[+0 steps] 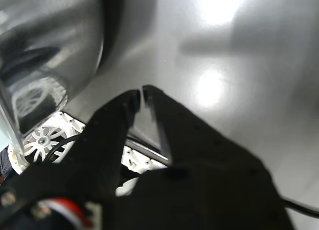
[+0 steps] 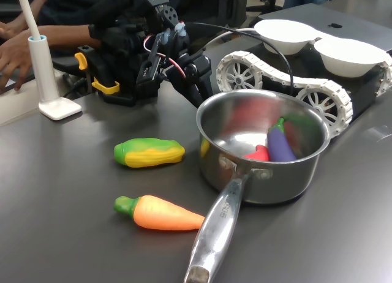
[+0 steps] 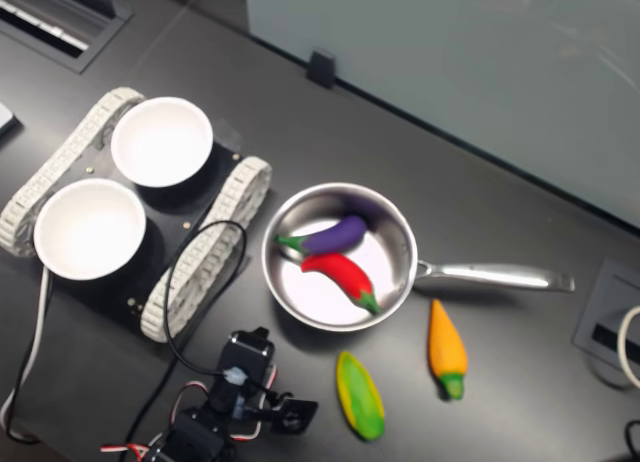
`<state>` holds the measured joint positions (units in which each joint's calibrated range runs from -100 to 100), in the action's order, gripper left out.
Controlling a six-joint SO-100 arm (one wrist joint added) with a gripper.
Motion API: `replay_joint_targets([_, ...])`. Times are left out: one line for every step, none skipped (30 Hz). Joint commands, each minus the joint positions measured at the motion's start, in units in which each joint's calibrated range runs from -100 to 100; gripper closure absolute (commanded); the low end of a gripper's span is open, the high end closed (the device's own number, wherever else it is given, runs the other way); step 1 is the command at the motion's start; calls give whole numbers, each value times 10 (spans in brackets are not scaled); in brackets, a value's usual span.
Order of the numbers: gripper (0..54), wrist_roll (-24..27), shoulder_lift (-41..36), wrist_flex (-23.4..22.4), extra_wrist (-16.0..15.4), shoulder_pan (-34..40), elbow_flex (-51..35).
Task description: Pick up the brinjal and place them in the pan
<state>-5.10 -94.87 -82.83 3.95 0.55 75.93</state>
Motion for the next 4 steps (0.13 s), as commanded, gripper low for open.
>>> replay_joint_targets([536, 2, -7, 29, 5, -8, -10])
replay_joint_targets([536, 2, -7, 29, 5, -8, -10])
replay_joint_targets([536, 3, -7, 29, 5, -8, -10])
replay_joint_targets([536, 3, -7, 29, 5, -8, -10])
